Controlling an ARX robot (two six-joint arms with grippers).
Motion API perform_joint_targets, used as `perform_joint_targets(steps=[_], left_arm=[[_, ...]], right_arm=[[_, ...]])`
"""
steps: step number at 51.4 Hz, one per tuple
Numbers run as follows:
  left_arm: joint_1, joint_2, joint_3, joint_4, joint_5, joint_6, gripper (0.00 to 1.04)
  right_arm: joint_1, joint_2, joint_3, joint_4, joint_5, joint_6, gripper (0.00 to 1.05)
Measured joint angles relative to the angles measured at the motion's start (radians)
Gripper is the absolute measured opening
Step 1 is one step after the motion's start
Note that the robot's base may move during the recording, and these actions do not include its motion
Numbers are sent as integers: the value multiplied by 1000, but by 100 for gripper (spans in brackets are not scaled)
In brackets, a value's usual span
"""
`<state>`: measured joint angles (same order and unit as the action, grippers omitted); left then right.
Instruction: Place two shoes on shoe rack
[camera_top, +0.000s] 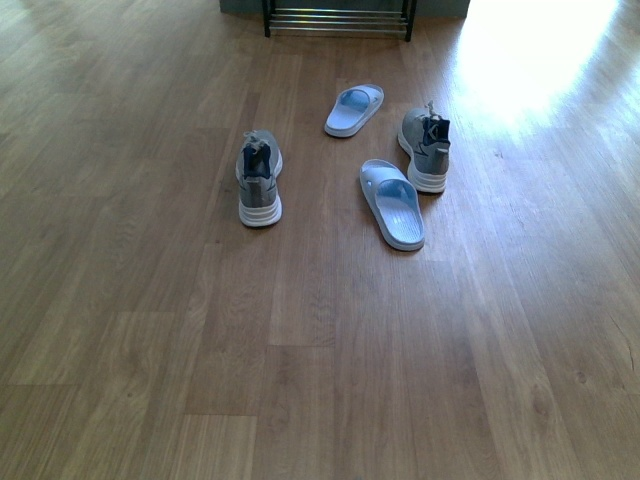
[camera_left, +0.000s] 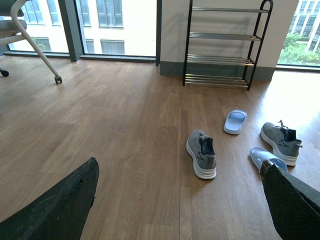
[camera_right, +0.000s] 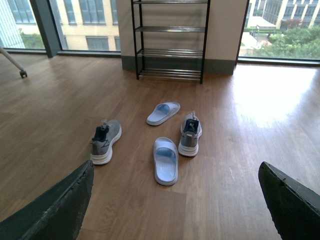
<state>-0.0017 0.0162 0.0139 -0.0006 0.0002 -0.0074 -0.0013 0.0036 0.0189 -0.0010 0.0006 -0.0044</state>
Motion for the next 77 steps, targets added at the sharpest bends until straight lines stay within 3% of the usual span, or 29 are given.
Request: perform_joint_targets(steps=[77], left_arm=[[0, 0, 0, 0, 0, 0, 95]], right_arm=[[0, 0, 0, 0, 0, 0, 95]])
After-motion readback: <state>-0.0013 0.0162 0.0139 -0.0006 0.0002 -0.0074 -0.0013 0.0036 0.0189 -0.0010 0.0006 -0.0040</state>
